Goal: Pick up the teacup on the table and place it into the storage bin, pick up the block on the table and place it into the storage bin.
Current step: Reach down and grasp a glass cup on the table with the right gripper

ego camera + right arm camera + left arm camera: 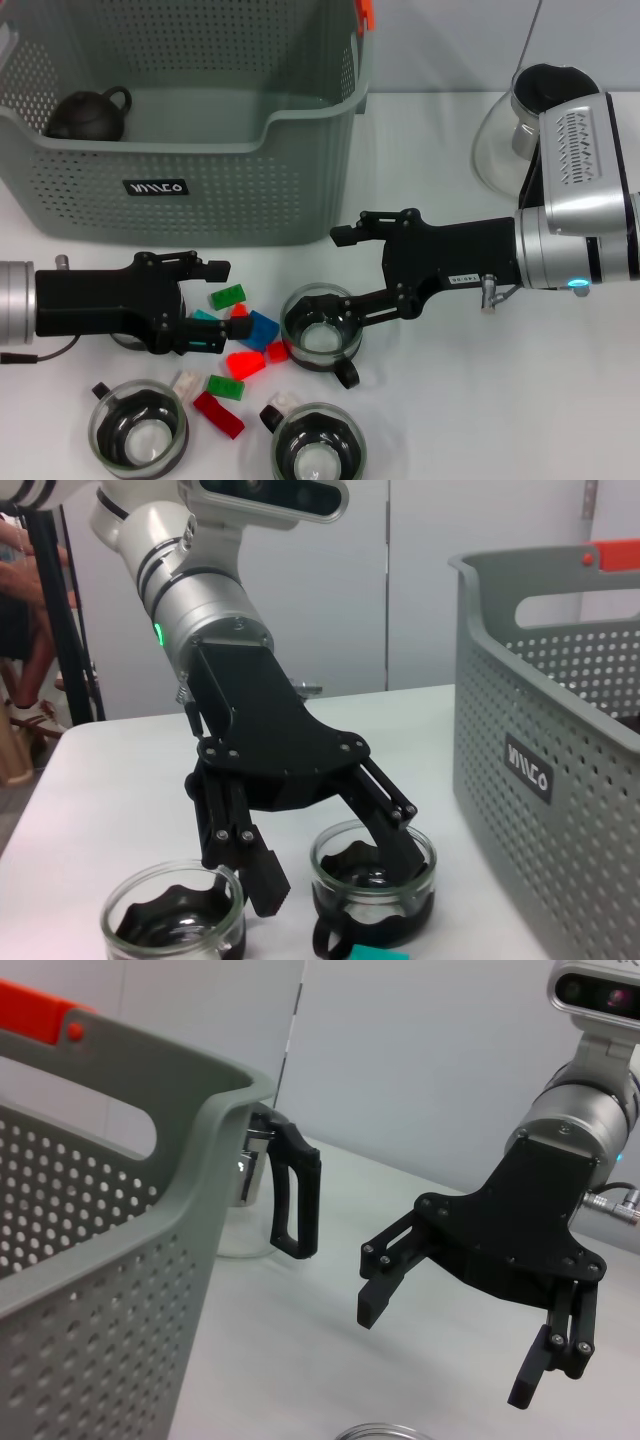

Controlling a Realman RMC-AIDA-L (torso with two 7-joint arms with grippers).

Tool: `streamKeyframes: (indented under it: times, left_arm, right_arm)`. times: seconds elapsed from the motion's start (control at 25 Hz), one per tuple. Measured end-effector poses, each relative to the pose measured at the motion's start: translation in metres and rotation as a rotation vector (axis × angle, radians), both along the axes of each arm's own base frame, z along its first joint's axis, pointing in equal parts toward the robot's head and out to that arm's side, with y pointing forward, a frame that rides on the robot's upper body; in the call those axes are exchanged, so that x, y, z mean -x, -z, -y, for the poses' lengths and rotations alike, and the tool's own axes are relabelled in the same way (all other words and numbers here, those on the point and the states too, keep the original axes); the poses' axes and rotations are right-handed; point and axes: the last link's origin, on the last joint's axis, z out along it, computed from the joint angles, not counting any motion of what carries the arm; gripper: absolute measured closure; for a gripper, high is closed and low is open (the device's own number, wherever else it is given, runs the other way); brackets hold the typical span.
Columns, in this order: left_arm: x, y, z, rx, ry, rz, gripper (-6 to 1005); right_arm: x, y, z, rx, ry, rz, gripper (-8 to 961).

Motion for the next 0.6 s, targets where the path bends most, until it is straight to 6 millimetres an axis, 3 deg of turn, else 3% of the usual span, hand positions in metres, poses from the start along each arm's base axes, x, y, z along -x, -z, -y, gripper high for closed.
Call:
streamKeyframes:
  times: [0.6]
  left_arm:
    - [-0.0016, 0.0004, -0.0032, -0.003, -0.002, -0.002, 139]
  right_arm:
    - [-0.0001, 0.0009, -0.001, -0.005, -0.001, 0.009, 39]
